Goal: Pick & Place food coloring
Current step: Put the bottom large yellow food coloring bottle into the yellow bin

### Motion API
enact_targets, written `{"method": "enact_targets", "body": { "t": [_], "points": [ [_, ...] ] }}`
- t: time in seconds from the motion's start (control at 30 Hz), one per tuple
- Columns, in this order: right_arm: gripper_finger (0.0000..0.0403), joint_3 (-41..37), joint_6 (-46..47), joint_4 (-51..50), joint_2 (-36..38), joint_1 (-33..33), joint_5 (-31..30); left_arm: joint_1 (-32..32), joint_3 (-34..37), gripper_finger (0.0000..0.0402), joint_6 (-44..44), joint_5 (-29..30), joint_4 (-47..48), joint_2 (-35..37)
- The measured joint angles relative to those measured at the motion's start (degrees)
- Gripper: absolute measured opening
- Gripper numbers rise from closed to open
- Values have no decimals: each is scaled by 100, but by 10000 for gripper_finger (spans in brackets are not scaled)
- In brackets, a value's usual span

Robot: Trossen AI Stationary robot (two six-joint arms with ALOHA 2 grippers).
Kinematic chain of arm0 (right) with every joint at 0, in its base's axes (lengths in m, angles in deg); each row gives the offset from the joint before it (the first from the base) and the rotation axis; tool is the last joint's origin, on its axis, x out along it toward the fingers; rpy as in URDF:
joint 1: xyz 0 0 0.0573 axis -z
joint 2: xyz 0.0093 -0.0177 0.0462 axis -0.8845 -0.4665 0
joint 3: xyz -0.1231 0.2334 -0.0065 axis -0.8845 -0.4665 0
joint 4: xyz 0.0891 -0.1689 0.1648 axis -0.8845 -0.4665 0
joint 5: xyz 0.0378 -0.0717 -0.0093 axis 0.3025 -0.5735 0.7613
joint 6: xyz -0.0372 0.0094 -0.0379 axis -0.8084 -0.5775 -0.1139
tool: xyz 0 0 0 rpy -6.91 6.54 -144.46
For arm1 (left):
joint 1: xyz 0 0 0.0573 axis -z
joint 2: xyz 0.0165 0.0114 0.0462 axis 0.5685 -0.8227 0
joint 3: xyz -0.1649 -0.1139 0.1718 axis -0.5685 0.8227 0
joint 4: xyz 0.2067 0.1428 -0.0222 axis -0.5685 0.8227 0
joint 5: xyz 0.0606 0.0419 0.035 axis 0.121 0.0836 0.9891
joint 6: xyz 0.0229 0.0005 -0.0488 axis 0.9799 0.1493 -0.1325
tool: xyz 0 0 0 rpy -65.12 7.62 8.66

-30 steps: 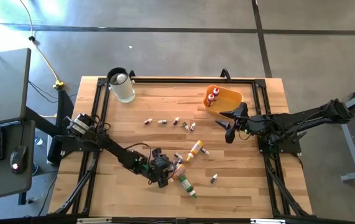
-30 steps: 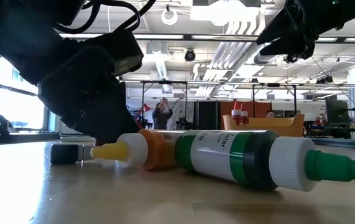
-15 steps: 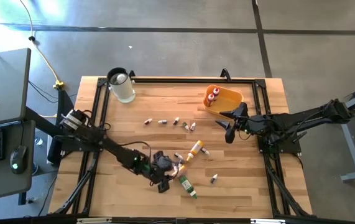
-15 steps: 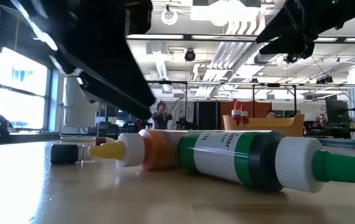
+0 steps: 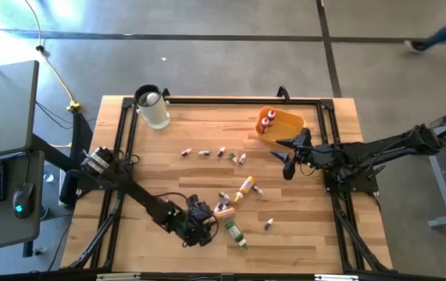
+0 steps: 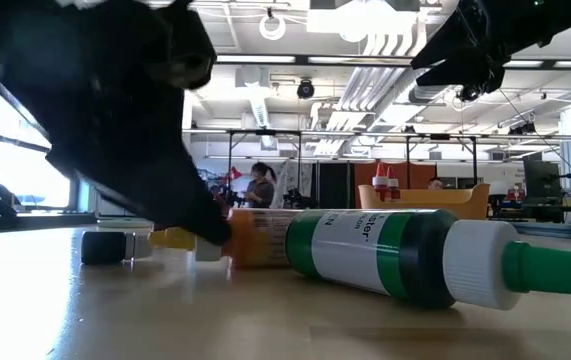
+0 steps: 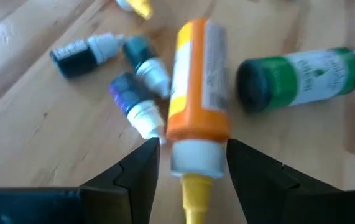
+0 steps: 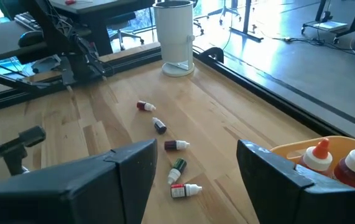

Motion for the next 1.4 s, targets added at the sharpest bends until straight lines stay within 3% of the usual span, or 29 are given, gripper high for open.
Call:
{"method": "enact_targets", "body": {
  "t": [0.33, 1.13, 1.27, 1.4],
  "points": [
    [216, 0, -728, 302, 0, 0, 3, 9, -15, 184, -55, 357, -29, -317],
    [216, 0, -326, 303, 0, -1, 52, 0, -24, 183, 849, 403, -217, -212],
    [216, 0, -328, 303, 0, 1, 58, -4, -24, 165, 901, 391, -171, -212],
    [216, 0, -332, 301, 0, 1, 58, -4, -26, 120, 972, 396, -215, -212]
  ]
}}
